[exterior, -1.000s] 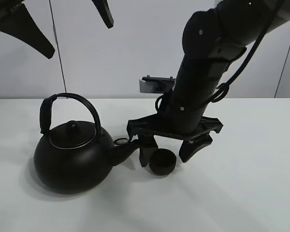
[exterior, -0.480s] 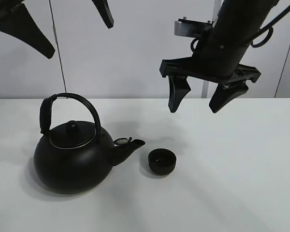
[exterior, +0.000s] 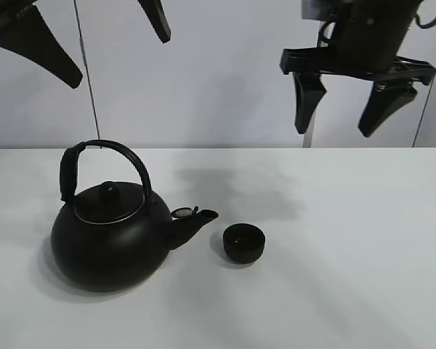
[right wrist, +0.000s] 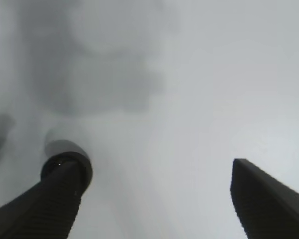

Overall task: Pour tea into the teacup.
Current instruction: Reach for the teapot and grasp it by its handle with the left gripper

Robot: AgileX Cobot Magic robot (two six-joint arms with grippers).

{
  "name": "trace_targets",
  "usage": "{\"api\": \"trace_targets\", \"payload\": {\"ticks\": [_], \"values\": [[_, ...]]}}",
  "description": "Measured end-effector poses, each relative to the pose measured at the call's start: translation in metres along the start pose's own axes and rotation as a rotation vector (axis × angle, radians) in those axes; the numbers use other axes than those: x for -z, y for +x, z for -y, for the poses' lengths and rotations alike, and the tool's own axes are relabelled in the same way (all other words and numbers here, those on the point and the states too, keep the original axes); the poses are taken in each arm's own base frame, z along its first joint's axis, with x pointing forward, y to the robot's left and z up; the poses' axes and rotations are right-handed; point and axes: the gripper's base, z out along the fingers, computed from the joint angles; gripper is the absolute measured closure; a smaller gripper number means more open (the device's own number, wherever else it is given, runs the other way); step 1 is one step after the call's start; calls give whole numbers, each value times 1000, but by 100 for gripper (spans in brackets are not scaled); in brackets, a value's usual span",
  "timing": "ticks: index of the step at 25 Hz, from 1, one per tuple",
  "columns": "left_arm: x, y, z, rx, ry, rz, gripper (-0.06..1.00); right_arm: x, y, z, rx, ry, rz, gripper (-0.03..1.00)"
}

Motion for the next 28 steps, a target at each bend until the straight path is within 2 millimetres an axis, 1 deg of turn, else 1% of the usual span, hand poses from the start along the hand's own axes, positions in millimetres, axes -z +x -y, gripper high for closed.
{"api": "trace_targets", "payload": {"ticks": [3,6,7,12,14,28], "values": [[0,0,0,0,0,0,26,1,7,22,-102,-50,-110,40],[0,0,0,0,0,0,26,11,10,30,-133,-113,-142,40],[0,0,0,0,0,0,26,17,10,31,-135,-119,-128,40],[0,0,0,0,0,0,26,65,17,29,-139,-129,-18,40],[0,0,0,0,0,0,26,74,19,29,-150,-131,0,40],[0,0,0,0,0,0,26,77,16,24,-248,-184,23,39]]}}
